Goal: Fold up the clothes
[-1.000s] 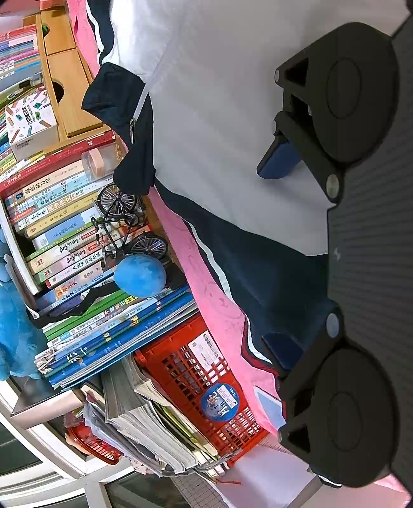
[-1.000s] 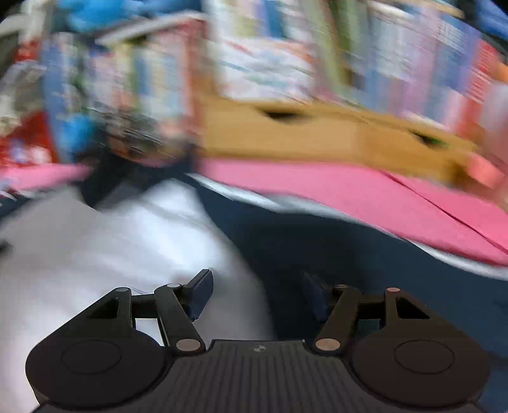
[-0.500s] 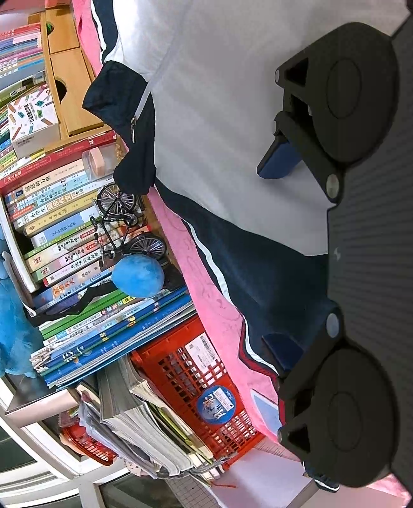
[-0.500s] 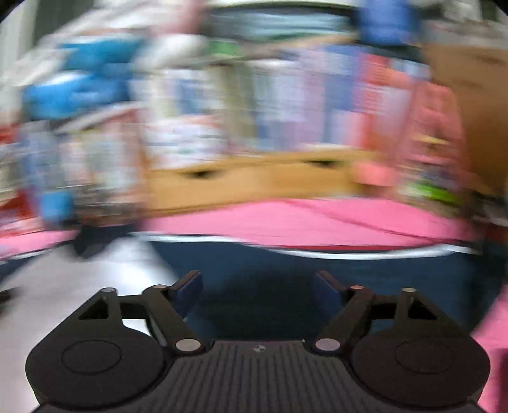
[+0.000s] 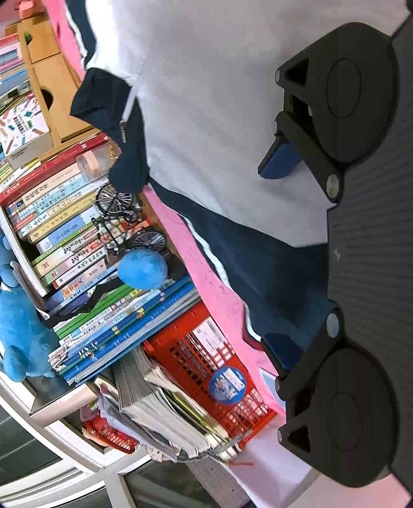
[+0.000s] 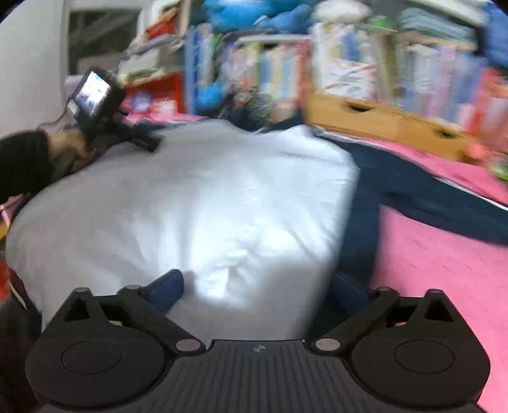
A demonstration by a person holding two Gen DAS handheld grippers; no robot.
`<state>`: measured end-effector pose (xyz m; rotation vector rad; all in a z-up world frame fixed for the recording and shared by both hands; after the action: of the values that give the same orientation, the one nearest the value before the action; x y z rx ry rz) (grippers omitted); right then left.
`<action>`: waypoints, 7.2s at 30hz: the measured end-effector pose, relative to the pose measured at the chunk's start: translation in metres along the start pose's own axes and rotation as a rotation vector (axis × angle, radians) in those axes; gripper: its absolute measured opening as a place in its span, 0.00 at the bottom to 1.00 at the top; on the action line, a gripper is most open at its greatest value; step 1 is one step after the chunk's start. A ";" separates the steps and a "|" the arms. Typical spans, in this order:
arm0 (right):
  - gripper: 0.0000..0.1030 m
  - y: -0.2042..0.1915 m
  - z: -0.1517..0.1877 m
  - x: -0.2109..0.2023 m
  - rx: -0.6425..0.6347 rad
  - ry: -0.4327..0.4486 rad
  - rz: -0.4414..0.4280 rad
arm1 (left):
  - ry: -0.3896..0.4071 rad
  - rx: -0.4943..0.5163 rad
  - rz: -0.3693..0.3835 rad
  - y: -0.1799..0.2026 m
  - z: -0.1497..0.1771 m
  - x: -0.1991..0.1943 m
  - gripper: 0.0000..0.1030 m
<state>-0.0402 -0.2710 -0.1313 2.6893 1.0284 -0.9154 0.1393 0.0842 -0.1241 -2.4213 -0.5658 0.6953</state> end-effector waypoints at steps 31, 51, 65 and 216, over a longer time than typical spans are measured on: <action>0.95 -0.076 0.024 0.008 -0.656 -0.159 -0.041 | 0.250 0.454 0.695 0.054 0.133 -0.206 1.00; 1.00 -0.086 -0.059 -0.069 -0.272 0.164 0.098 | -0.160 -0.215 0.563 -0.058 0.095 -0.187 1.00; 1.00 -0.061 -0.009 -0.020 0.147 0.219 0.207 | -0.290 -0.294 0.482 -0.006 0.096 -0.177 1.00; 0.46 0.059 -0.154 0.137 0.054 0.044 0.019 | -0.113 -0.585 0.371 -0.061 -0.016 -0.020 1.00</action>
<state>0.1541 -0.1904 -0.0919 2.7707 0.9989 -0.8975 0.1181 0.1135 -0.0691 -3.0978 -0.4023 0.9219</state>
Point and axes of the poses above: each gripper's, at about its wrist camera, not at the fingertips, and x roughly the way its jaws point, y to its right, z to its underside, the point moved 9 cm from there along x, roughly the way its jaws point, and after that the axes turned 9 degrees about -z, right-handed, at the moved point
